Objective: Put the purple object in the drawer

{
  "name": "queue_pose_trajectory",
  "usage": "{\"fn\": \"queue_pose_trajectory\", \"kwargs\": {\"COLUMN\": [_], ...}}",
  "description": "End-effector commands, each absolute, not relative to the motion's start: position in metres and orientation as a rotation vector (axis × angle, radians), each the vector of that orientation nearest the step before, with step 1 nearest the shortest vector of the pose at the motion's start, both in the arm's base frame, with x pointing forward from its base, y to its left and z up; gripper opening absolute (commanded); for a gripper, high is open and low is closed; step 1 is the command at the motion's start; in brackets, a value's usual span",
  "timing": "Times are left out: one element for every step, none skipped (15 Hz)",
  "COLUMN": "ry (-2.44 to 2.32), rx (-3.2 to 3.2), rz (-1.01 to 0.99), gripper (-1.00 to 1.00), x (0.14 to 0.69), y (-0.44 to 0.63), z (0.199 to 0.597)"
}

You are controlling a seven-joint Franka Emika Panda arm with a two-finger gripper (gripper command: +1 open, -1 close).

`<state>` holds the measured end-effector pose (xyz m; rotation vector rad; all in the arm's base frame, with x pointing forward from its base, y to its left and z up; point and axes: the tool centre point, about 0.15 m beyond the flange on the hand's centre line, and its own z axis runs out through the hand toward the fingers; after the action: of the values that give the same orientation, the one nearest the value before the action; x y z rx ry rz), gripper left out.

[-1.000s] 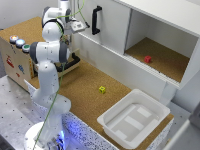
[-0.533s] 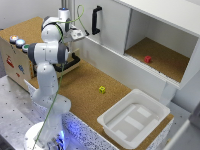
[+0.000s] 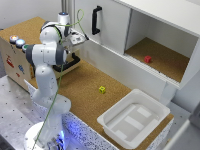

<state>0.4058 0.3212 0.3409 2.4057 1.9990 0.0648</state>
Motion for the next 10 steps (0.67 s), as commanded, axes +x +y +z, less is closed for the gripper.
{"fn": "queue_pose_trajectory", "kwargs": {"ry": [2.045, 2.046, 2.051, 2.069, 2.078, 2.071, 2.03, 1.979, 1.908, 1.811], "rx": [2.444, 2.454, 2.456, 2.444, 2.436, 2.442, 2.469, 2.491, 2.537, 2.586], "rz": [0.291, 0.325, 0.361, 0.375, 0.405, 0.439, 0.426, 0.436, 0.438, 0.444], "gripper": [1.0, 1.0, 1.0, 1.0, 1.0, 1.0, 1.0, 1.0, 1.0, 1.0], "x": [0.385, 0.383, 0.38, 0.377, 0.373, 0.37, 0.371, 0.372, 0.376, 0.382], "y": [0.305, 0.299, 0.291, 0.283, 0.274, 0.263, 0.255, 0.25, 0.238, 0.229], "z": [0.388, 0.404, 0.421, 0.434, 0.45, 0.465, 0.476, 0.481, 0.489, 0.493]}}
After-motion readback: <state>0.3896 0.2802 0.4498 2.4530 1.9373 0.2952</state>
